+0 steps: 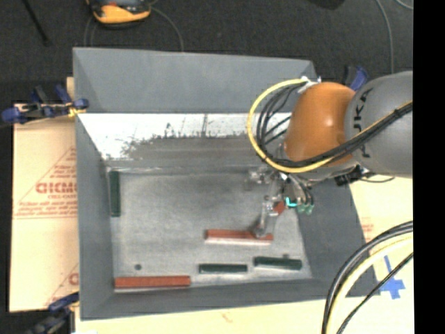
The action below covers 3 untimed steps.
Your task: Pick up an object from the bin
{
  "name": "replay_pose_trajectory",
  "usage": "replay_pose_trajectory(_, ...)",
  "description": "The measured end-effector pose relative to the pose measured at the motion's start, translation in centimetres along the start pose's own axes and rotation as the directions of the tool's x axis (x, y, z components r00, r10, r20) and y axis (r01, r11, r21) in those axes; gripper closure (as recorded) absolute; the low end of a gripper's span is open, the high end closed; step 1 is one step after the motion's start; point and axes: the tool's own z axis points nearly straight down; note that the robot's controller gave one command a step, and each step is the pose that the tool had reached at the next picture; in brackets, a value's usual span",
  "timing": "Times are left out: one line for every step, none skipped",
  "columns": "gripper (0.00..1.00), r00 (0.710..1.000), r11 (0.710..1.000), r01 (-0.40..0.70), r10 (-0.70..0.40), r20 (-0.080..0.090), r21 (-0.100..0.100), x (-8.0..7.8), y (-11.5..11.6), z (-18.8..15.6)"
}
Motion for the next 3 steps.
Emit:
replay_pose_trajectory(1.00, 0.985, 0.985, 0.172, -0.172, 0.008, 0.001, 2.4, -2.1, 5.9)
replay_pose_trajectory(1.00, 0.985, 0.985, 0.173, -0.173, 0.008, 0.001, 2.4, -2.1, 5.9)
replay_pose_trajectory(1.00, 0.968, 0.968, 0.252, -0.252, 0.005, 0.003, 4.1, -3.7, -11.3)
